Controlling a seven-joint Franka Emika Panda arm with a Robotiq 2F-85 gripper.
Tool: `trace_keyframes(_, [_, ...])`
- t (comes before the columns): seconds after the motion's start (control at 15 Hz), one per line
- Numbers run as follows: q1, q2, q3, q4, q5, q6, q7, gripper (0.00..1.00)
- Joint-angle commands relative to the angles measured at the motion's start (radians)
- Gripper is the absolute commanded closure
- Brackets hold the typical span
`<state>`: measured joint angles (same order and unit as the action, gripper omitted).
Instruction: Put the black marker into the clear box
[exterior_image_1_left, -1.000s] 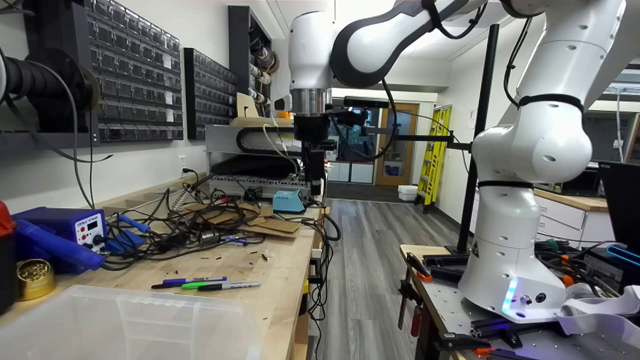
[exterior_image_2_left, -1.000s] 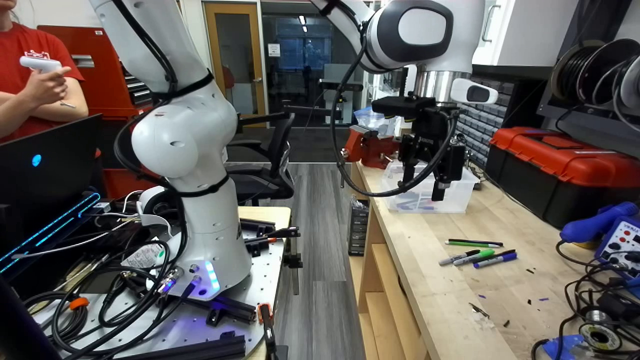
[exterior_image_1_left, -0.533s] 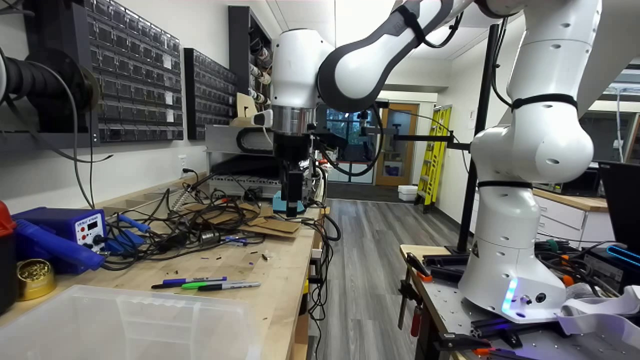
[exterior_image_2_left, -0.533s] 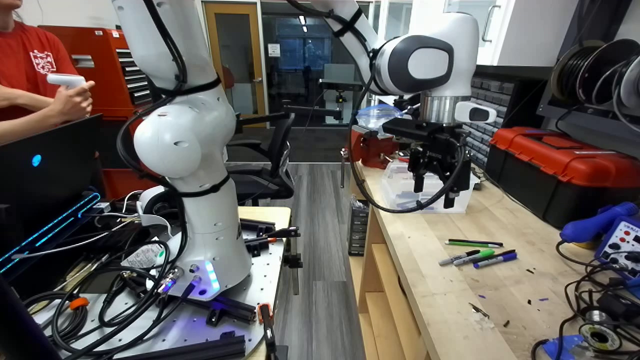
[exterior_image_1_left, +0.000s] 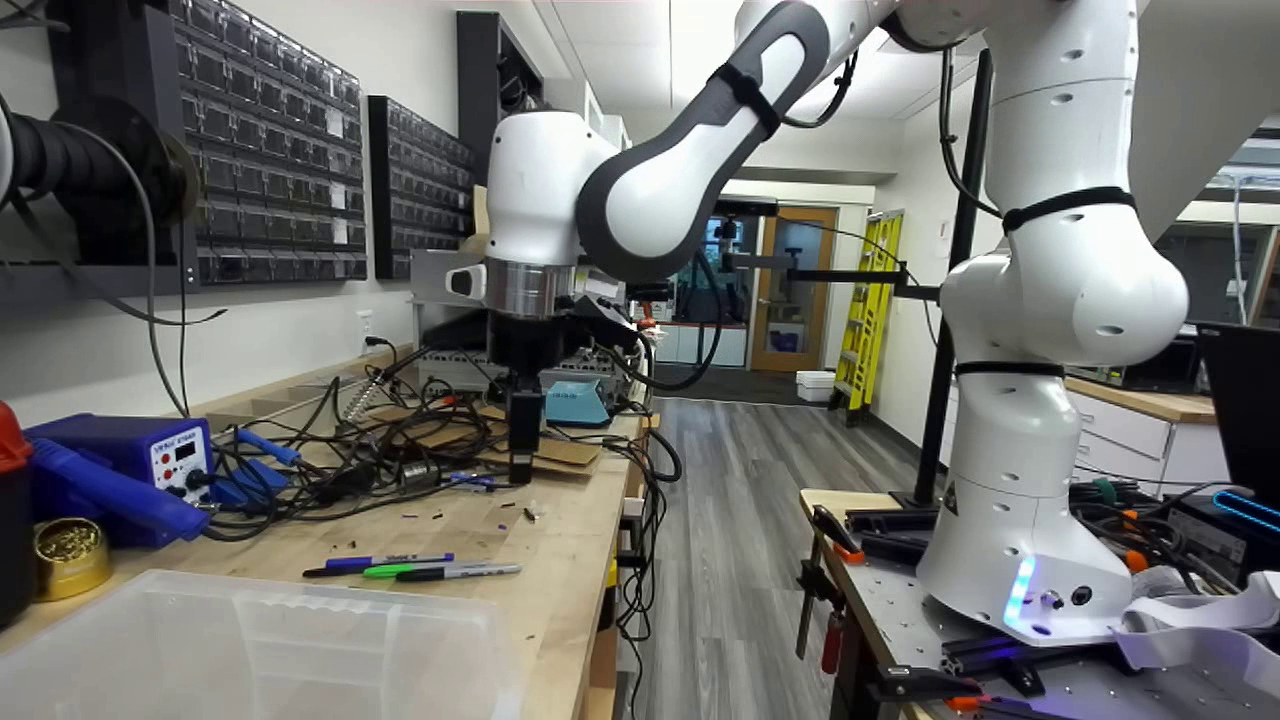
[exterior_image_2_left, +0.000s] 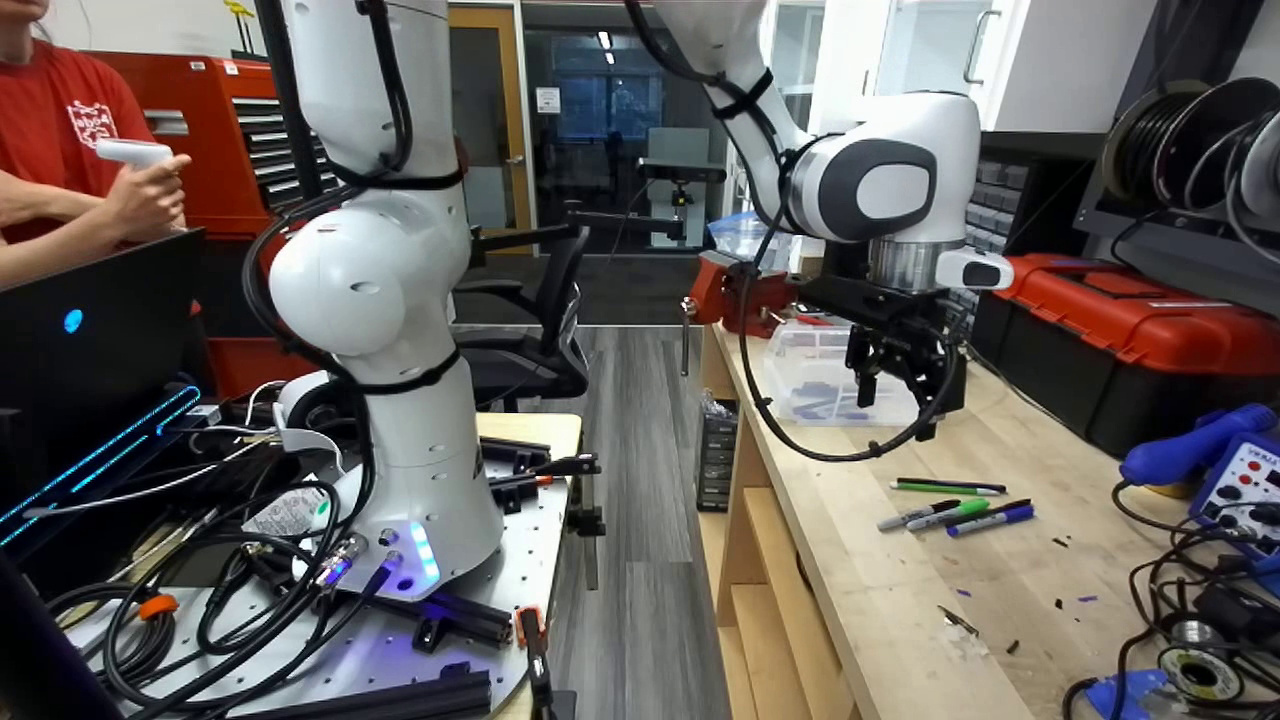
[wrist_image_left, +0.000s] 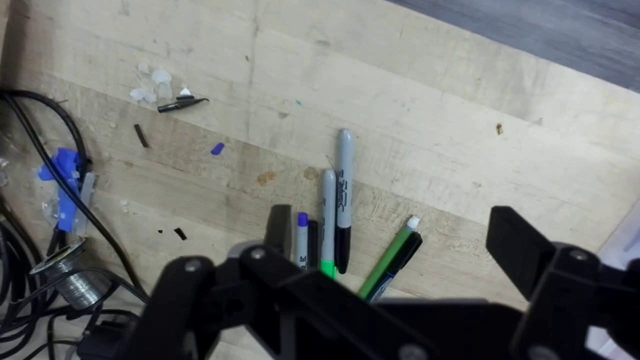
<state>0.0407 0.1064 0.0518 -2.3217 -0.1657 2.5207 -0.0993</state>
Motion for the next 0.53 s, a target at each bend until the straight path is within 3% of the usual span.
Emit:
trace_keyframes(0.0, [0.003, 0.014, -0.003, 0.014, 0.001, -0.002, 0.000, 0.00])
trace_keyframes(0.47, [0.004, 0.040, -0.005, 0.036, -0.004, -0.006, 0.012, 0.00])
